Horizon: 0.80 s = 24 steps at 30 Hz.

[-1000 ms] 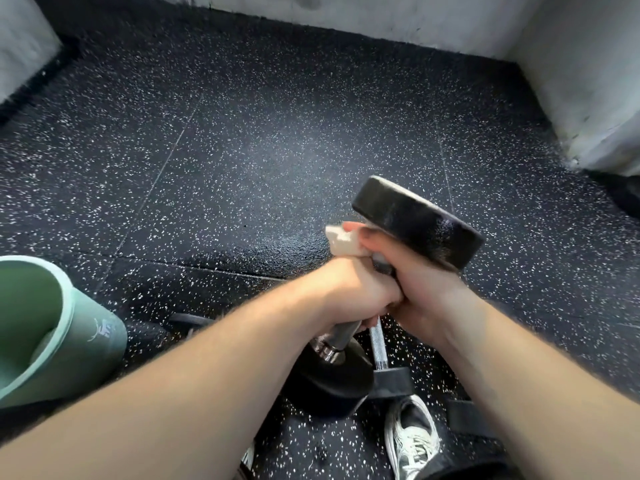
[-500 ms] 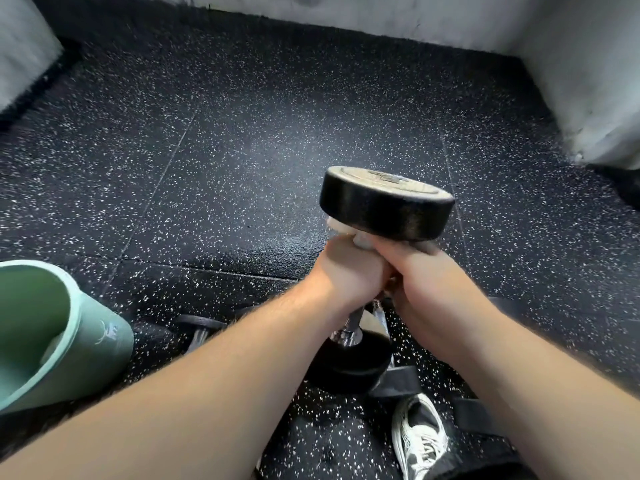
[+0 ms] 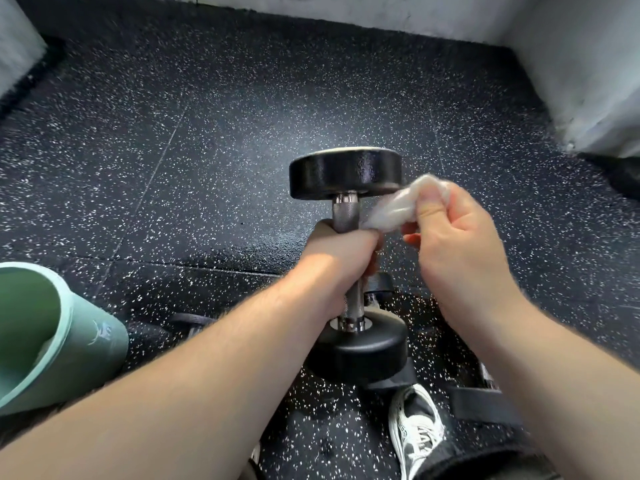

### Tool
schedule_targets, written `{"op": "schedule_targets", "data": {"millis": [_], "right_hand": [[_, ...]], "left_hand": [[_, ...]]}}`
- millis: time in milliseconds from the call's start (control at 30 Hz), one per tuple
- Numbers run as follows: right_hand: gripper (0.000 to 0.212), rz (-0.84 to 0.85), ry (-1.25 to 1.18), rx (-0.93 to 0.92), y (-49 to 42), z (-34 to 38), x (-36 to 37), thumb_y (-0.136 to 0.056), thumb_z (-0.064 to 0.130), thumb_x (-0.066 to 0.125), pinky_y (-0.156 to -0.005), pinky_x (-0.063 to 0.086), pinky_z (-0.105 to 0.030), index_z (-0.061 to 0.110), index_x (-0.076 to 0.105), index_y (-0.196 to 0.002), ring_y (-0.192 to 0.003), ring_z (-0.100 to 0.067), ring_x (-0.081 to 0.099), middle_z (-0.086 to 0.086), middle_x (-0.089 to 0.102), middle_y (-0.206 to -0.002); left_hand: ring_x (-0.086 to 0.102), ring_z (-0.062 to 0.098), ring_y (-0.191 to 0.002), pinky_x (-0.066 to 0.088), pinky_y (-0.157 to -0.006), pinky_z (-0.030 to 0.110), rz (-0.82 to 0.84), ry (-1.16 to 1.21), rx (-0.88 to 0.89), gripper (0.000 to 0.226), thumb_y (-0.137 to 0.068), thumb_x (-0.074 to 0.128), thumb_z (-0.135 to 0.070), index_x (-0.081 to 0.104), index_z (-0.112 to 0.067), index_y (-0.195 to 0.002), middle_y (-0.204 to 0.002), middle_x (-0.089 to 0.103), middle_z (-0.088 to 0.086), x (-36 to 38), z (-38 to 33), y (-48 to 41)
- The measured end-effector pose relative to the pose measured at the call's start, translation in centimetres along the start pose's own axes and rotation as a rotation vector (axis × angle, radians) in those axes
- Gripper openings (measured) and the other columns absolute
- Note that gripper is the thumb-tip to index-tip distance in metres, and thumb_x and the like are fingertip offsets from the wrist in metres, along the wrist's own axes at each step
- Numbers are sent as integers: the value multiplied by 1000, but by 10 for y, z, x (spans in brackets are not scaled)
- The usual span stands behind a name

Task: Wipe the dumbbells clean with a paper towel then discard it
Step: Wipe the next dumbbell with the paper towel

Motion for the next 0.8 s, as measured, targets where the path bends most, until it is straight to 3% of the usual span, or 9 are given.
{"op": "schedule_targets", "data": {"millis": [100, 167, 300, 433, 500, 567, 600, 700, 800], "right_hand": [[40, 15, 103, 21, -8, 1, -16, -106, 36, 44, -74, 49, -29, 14, 69, -85, -73, -13, 67, 4, 75, -81], [37, 84, 397, 108, -16, -7, -27, -103, 42, 47, -65, 43, -29, 17, 70, -87, -70, -11, 61, 7, 70, -77], [35, 425, 868, 208, -15, -17, -27, -94, 49, 53, -65, 44, -28, 23, 69, -78, -78, -12, 63, 10, 70, -83], [39, 661, 911, 189, -2, -11, -9, -89, 52, 58, -53, 37, -29, 23, 61, -64, -60, -9, 53, 7, 61, -63], [41, 845, 917, 254, 2, -6, -6, -86, 57, 48, -55, 39, -29, 20, 61, -72, -64, -11, 55, 4, 65, -70], [57, 951, 893, 299, 3, 0, -7, -66, 68, 39, -60, 43, -28, 19, 63, -81, -68, -11, 57, 4, 68, -76], [55, 955, 869, 302, 3, 1, -8, -62, 66, 38, -60, 44, -25, 21, 65, -81, -67, -9, 57, 7, 67, -73], [17, 909, 894, 195, 1, -5, -9, -85, 31, 53, -54, 41, -12, 27, 70, -84, -64, 2, 56, 17, 66, -67], [10, 816, 854, 151, 0, -11, -6, -82, 39, 70, -69, 51, -21, 34, 75, -89, -77, -2, 64, 16, 73, -84]], "left_hand": [[53, 17, -53, 45, -57, 32, -18, 22, -16, 29, -76, 68, -6, 55, -9, -102, -54, 55, 0, -5, 0, -1], [51, 15, -51, 43, -52, 29, 4, 69, -49, 25, -79, 63, -5, 53, -8, -102, -53, 53, -1, -6, -1, -3], [50, 14, -52, 44, -53, 25, 4, 154, -130, 13, -87, 60, -13, 54, -14, -99, -60, 53, 0, -5, -5, -2], [52, 17, -60, 47, -57, 27, -36, 180, -131, 12, -89, 58, -18, 55, -15, -101, -66, 53, 3, -4, -2, -5], [52, 16, -62, 47, -57, 26, -45, 169, -127, 10, -92, 57, -19, 55, -15, -100, -68, 53, 3, -2, -1, -5], [51, 16, -62, 46, -57, 26, -52, 151, -119, 5, -93, 57, -19, 55, -16, -96, -69, 53, 3, 0, 0, -4], [51, 16, -61, 45, -57, 26, -56, 141, -109, 4, -94, 57, -18, 55, -16, -96, -68, 53, 3, 2, 1, -5], [50, 19, -60, 42, -60, 26, -66, 110, -99, 6, -93, 57, -18, 55, -15, -98, -66, 53, 4, 4, 3, -7], [54, 24, -68, 42, -70, 33, -97, 73, -97, 9, -88, 57, -22, 55, -14, -92, -69, 57, 6, 4, 4, -9]]}}
Point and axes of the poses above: each hand's wrist, its own y-axis away from the middle knuckle, its own x-axis out of the palm, z = x × y, the point moved 2 cm from there along -y, towards the middle knuckle
